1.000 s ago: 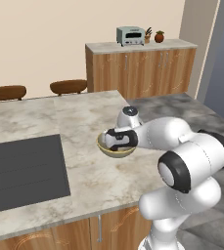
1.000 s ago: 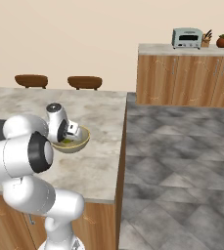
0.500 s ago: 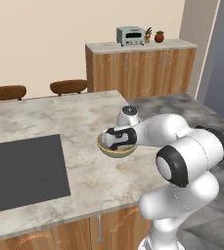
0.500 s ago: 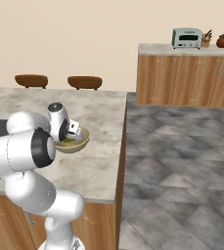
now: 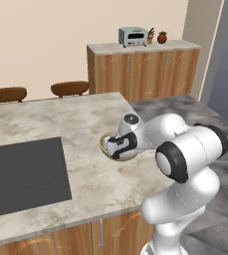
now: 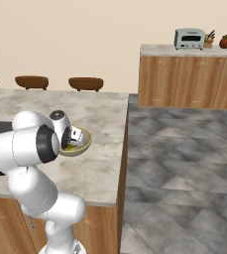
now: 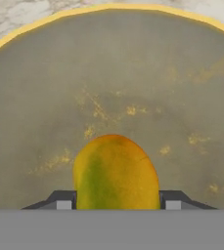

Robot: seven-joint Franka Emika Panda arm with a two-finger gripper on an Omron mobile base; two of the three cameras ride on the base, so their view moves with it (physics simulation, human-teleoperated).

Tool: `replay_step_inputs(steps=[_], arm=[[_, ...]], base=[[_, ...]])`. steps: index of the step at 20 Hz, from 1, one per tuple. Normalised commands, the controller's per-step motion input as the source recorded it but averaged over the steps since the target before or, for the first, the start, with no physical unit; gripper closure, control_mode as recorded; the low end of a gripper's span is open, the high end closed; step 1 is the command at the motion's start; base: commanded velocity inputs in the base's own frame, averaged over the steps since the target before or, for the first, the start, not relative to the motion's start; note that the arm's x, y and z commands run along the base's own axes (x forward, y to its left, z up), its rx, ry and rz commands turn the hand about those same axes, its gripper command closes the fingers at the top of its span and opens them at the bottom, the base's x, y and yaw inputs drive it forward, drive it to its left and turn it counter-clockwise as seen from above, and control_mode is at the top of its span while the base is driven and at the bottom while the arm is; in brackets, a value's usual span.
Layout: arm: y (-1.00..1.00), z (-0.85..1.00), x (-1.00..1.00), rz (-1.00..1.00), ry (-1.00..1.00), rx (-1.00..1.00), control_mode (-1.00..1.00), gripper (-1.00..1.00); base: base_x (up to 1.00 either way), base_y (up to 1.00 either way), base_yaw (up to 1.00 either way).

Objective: Pick the mangos from the cabinet and place them in one bowl. Pick the carrot from the sink and place it in the other bowl.

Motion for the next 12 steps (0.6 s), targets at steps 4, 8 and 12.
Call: replay_step_inputs(steps=[4, 8, 12], arm=[[0.00, -0.07, 0.00, 0.00, 0.00, 0.00, -1.00, 1.00], [0.00, 0.00, 0.00, 0.00, 0.00, 0.00, -1.00, -1.00], [0.02, 0.00, -0.01, 0.00, 0.00, 0.00, -1.00, -1.00]], base=[[0.00, 0.00, 0.00], [0.00, 0.00, 0.00], [0.00, 0.00, 0.00]])
